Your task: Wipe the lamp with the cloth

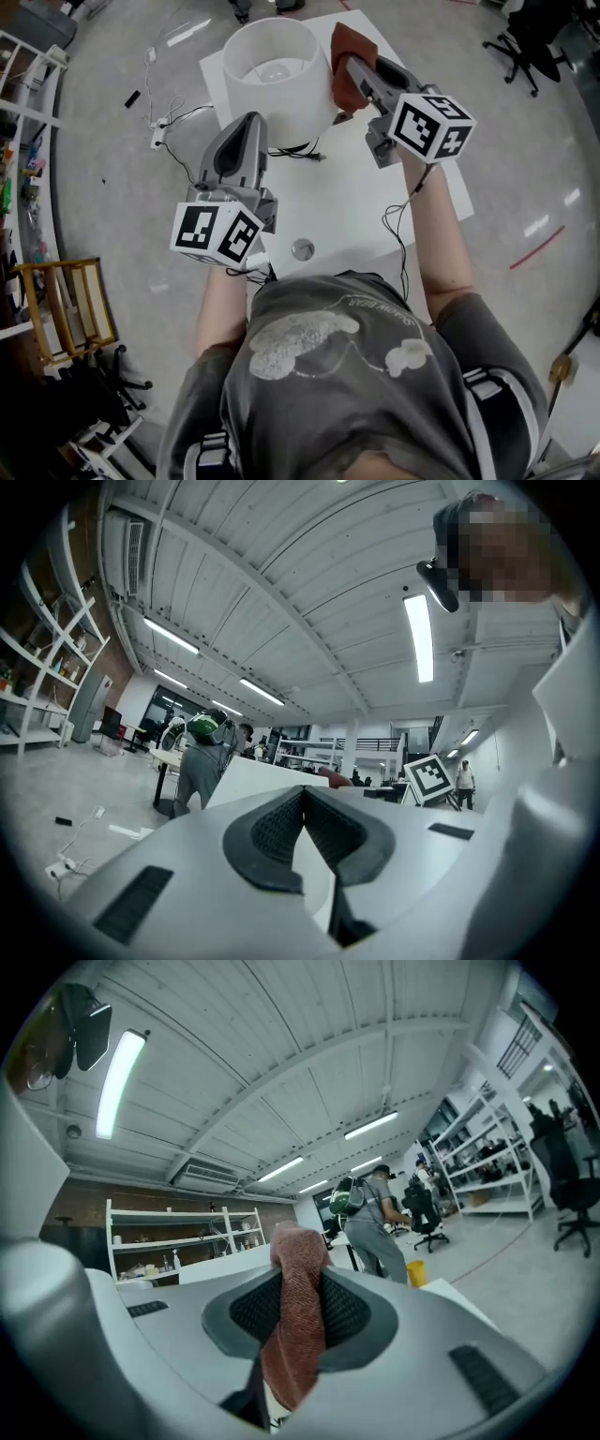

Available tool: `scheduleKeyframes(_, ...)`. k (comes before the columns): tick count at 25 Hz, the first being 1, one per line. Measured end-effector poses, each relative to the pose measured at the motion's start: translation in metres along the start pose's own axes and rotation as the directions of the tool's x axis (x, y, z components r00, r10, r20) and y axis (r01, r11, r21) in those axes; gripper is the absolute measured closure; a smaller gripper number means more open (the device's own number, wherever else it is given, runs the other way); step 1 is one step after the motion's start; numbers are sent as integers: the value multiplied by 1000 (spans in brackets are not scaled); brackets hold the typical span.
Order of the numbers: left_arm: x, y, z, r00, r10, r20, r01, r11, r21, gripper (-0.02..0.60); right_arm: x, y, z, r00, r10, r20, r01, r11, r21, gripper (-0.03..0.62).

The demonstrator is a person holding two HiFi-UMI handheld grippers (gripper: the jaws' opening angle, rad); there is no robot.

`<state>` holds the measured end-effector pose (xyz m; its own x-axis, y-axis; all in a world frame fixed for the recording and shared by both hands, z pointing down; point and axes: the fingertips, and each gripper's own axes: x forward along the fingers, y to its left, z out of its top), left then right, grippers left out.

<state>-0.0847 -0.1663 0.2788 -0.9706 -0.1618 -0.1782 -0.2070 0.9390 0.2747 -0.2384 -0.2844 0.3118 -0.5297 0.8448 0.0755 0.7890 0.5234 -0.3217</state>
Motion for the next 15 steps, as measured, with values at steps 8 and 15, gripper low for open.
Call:
scheduleKeyframes(8,-5,-1,6,997,68,23,-69,997,22,574,20,8,16,998,62,-24,-64,993,-102,503)
scheduleKeyframes(15,-17,12,-22,995,96,-24,-95,995,16,574,16,-14,-43,997,13,-79,-13,1000,-3,503)
